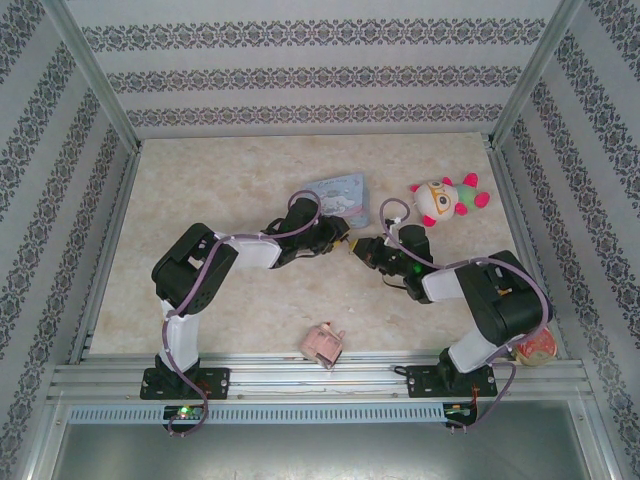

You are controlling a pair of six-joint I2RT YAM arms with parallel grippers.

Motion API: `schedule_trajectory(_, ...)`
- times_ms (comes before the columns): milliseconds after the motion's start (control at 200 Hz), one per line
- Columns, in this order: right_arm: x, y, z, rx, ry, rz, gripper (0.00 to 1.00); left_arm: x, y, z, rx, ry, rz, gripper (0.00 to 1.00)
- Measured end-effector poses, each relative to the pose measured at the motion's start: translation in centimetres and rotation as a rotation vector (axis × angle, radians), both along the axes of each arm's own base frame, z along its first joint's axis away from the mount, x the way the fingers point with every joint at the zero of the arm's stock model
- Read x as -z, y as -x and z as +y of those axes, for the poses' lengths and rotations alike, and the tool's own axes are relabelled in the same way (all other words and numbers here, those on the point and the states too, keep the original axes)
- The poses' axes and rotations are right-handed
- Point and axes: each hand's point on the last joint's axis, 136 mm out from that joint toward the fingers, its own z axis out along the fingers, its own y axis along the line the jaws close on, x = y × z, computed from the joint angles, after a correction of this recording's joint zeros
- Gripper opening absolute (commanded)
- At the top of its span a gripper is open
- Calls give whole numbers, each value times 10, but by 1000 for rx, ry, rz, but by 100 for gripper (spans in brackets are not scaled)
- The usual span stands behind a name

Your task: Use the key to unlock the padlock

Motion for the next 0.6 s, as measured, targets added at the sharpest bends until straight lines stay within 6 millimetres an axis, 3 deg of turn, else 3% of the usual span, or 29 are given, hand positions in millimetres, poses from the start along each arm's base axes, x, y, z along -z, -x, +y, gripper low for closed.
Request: schedule_trajectory(600, -7, -9, -9, -190, 10, -153, 0, -9, -5, -3, 20, -2, 13, 19)
